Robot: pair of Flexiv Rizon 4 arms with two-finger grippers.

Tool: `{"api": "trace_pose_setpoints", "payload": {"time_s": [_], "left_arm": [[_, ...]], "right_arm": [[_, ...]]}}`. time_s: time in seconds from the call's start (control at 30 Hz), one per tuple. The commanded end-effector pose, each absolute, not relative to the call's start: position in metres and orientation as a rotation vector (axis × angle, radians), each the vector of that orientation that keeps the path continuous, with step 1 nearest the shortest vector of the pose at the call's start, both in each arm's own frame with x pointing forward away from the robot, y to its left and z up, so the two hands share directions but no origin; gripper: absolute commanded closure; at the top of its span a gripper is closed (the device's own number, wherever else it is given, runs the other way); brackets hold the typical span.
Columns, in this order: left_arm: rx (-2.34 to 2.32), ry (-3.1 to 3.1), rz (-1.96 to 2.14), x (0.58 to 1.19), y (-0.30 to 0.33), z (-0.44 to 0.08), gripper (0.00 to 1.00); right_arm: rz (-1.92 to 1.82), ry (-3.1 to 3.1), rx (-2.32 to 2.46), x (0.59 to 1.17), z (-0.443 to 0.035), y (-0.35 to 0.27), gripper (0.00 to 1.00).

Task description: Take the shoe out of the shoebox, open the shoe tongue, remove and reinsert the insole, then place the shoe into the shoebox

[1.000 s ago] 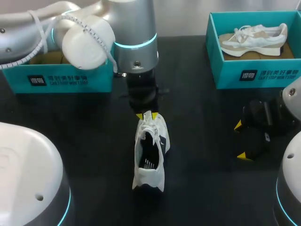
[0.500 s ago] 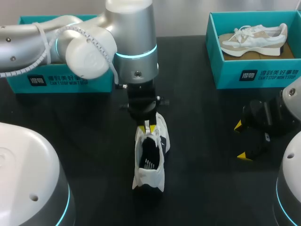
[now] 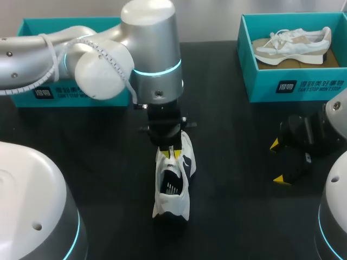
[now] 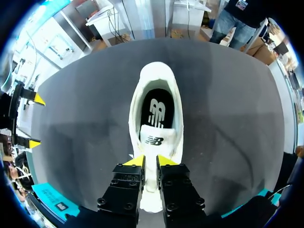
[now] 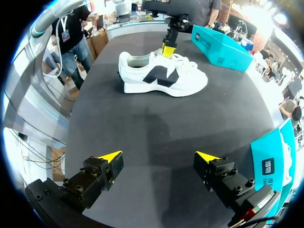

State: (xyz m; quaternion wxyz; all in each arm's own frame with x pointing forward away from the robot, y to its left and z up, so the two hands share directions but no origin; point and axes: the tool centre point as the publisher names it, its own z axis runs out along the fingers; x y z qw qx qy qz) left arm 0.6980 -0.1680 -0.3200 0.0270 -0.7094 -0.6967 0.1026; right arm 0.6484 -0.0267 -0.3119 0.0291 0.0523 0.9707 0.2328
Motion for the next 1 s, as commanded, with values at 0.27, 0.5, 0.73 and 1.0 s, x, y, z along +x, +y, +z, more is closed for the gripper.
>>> {"api": "trace_pose_setpoints", "payload": {"time_s": [0.27, 0.5, 0.73, 1.0], "left_arm": [[-2.133, -2.112, 0.308, 0.671, -0.164, -0.352, 0.85], [-2.163, -2.177, 0.292, 0.668, -0.158, -0.318, 0.84], [-2.082, -2.331, 0.184, 0.664, -0.150, -0.280, 0.70], [-1.711, -2.586, 0.216, 0.640, -0.131, -0.257, 0.00]], "right_arm": [[0.715, 2.992, 0.162, 0.647, -0.312, -0.027, 0.00], [0.715, 2.992, 0.162, 0.647, -0.312, -0.027, 0.00], [0.715, 2.992, 0.162, 0.647, -0.312, -0.027, 0.00], [0.715, 2.992, 0.162, 0.647, -0.312, -0.027, 0.00]]}}
